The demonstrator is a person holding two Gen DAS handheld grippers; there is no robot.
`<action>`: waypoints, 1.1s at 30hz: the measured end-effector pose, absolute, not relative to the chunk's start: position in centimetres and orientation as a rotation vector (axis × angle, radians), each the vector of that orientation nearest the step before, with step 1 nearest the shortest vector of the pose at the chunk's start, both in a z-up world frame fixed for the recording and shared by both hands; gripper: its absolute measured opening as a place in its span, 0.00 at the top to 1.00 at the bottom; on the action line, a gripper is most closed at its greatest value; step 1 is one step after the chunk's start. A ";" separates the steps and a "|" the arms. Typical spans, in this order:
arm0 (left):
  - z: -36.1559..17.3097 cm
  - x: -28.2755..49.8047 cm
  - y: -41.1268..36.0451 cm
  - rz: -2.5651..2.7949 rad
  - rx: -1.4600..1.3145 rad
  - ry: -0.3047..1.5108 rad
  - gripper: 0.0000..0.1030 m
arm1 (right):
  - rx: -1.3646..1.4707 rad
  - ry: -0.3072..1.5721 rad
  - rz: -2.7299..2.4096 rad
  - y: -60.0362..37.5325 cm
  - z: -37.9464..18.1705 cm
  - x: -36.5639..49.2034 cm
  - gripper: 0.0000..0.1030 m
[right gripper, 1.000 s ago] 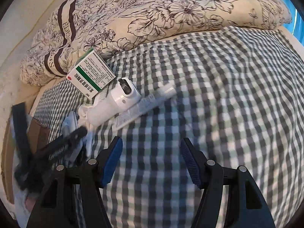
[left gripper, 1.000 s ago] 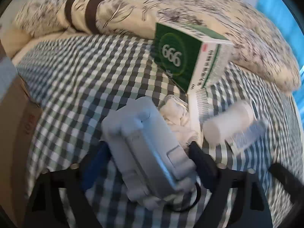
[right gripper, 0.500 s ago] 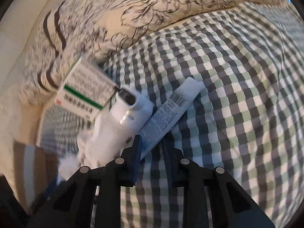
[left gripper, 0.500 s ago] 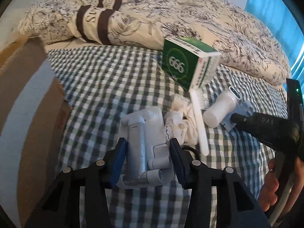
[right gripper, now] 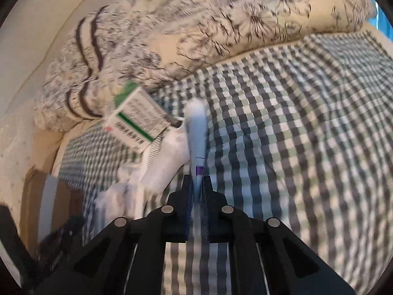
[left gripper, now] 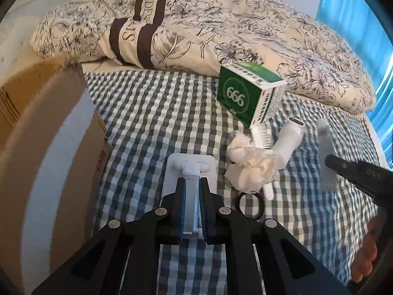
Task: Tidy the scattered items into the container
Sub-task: 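Lift the phone stand and toothpaste tube and carry both toward the cardboard box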
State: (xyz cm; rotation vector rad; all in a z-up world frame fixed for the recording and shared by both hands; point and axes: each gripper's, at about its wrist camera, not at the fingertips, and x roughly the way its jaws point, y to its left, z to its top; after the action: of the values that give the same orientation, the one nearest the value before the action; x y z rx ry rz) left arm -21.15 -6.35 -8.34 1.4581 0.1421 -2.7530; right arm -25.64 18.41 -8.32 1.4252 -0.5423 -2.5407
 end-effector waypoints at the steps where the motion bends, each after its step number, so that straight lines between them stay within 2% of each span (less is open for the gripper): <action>1: -8.5 -21.2 -6.3 -2.752 1.475 0.145 0.89 | 1.422 -0.532 -2.538 18.4 -8.0 -25.1 0.93; 4: -9.9 -21.8 -5.8 -2.722 1.497 0.101 0.78 | 1.425 -0.480 -2.546 18.2 -7.7 -24.2 0.93; 6: -11.6 -22.5 -5.5 -2.686 1.540 0.064 0.47 | 1.456 -0.468 -2.530 18.1 -8.4 -24.2 0.93; 8: -13.0 -23.0 -5.2 -2.660 1.560 0.013 0.31 | 1.476 -0.452 -2.507 18.0 -9.2 -24.5 0.93; 12: -14.9 -23.8 -5.1 -2.641 1.583 -0.069 0.11 | 1.475 -0.425 -2.498 18.1 -9.8 -24.9 0.90; 15: -15.3 -24.3 -5.9 -2.649 1.558 -0.023 0.01 | 1.503 -0.387 -2.485 17.7 -10.3 -25.7 0.86; 19: -15.9 -24.8 -6.6 -2.655 1.578 0.050 0.00 | 1.525 -0.361 -2.475 16.8 -11.4 -26.5 0.86; 20: -15.7 -24.7 -6.6 -2.669 1.580 0.055 0.09 | 1.537 -0.356 -2.471 16.7 -11.7 -26.5 0.86; 21: -15.3 -24.5 -6.6 -2.692 1.576 0.068 0.32 | 1.543 -0.347 -2.470 16.4 -12.0 -26.4 0.86; 22: -15.0 -24.3 -6.5 -2.703 1.572 0.073 0.36 | 1.543 -0.338 -2.475 16.3 -12.1 -26.3 0.87; 30: -13.2 -22.6 -5.9 -2.698 1.568 0.113 0.36 | 1.513 -0.327 -2.492 16.5 -11.2 -24.4 0.87; 33: -11.7 -21.6 -5.2 -2.702 1.538 0.063 0.36 | 1.478 -0.345 -2.495 16.6 -10.1 -23.5 0.88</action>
State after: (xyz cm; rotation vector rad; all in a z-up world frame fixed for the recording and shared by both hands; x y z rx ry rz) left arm -21.60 -5.17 -11.72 1.5377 0.0634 -2.7019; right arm -23.54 16.58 -10.06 1.4785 -0.3448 -2.4945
